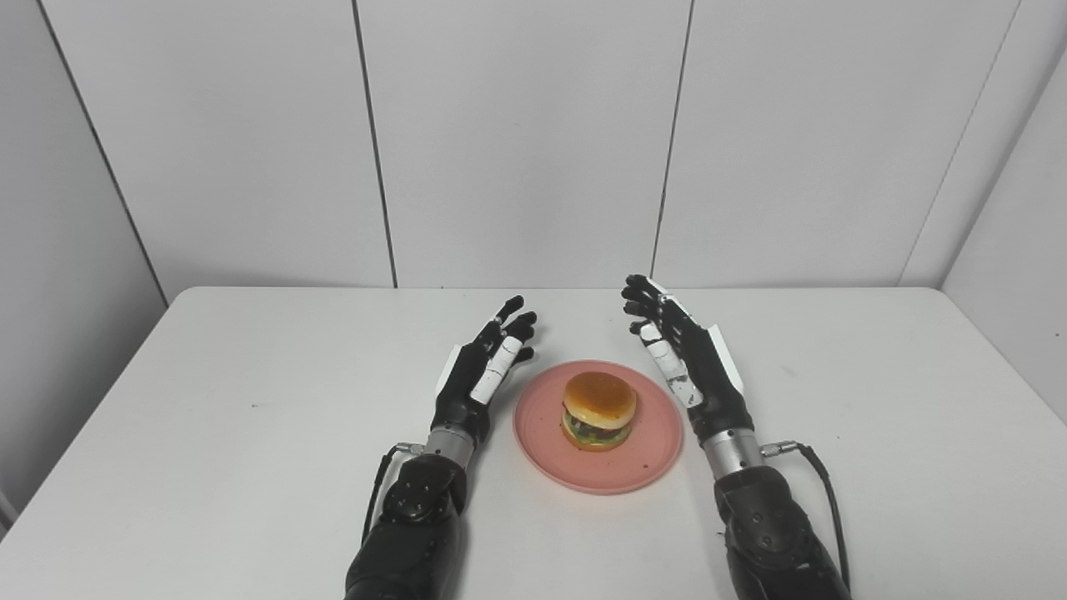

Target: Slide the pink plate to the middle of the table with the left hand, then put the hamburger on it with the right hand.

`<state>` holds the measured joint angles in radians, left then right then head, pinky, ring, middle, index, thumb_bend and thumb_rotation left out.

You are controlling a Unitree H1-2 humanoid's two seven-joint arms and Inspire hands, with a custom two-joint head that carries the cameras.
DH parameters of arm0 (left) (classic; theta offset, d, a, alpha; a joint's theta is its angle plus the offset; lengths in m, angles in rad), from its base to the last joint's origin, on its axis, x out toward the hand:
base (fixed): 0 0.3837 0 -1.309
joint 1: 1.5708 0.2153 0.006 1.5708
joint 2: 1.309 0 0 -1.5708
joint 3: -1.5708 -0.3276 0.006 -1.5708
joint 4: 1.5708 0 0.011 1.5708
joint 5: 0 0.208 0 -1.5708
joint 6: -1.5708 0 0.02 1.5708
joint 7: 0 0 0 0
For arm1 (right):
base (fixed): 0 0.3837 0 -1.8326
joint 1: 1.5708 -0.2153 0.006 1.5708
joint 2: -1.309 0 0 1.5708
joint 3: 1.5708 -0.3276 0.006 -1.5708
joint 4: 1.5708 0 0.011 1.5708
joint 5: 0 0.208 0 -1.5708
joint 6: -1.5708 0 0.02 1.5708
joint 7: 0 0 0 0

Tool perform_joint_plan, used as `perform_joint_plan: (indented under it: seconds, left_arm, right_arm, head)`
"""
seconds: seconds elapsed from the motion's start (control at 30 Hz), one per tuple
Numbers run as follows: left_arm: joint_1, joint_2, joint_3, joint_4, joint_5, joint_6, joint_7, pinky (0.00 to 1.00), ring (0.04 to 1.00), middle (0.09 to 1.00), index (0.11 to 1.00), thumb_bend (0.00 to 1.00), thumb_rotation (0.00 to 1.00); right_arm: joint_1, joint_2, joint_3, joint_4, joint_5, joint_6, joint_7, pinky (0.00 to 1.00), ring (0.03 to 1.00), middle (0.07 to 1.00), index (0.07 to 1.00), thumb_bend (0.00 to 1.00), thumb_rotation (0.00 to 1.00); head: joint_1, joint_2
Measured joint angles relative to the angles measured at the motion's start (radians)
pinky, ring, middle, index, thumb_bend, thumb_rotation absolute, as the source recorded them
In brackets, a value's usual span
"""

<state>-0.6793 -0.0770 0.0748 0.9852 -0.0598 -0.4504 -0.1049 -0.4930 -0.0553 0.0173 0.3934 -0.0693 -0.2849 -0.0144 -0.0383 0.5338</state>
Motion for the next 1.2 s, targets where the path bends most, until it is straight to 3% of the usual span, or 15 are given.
perform_joint_plan:
  seconds: [0.2, 0.5, 0.77, 1.03, 1.2]
  left_arm:
    - [0.043, 0.000, 0.001, -0.092, 0.003, -0.001, 0.030, 0.97, 0.974, 0.971, 0.930, 0.97, 0.80]
    - [0.110, 0.010, -0.038, -0.209, 0.109, -0.001, 0.199, 1.00, 1.000, 1.000, 0.986, 0.87, 0.88]
    - [0.158, 0.036, -0.049, -0.272, 0.104, 0.034, 0.186, 1.00, 1.000, 1.000, 0.987, 0.90, 0.87]
    - [0.170, 0.046, -0.041, -0.279, 0.072, 0.038, 0.177, 1.00, 1.000, 1.000, 0.997, 0.90, 0.87]
    - [0.171, 0.043, -0.025, -0.279, 0.047, 0.044, 0.177, 1.00, 1.000, 1.000, 1.000, 0.94, 0.88]
  right_arm:
    - [0.012, 0.000, -0.041, 0.005, 0.088, 0.001, 0.004, 0.82, 0.817, 0.829, 0.831, 1.00, 1.00]
    - [0.048, 0.006, -0.104, 0.076, 0.186, 0.002, 0.003, 0.84, 0.833, 0.842, 0.842, 0.97, 1.00]
    - [0.051, 0.005, -0.112, 0.089, 0.205, -0.009, 0.004, 0.85, 0.849, 0.862, 0.845, 0.91, 1.00]
    - [0.041, 0.008, -0.119, 0.128, 0.211, -0.013, 0.001, 0.99, 0.952, 0.938, 0.918, 0.90, 1.00]
    - [0.032, 0.005, -0.119, 0.147, 0.213, -0.013, 0.003, 1.00, 0.989, 0.972, 0.944, 0.90, 1.00]
  head:
    - [0.000, 0.002]
    - [-0.003, 0.009]
    - [-0.011, 0.020]
    - [-0.006, 0.025]
    - [-0.006, 0.026]
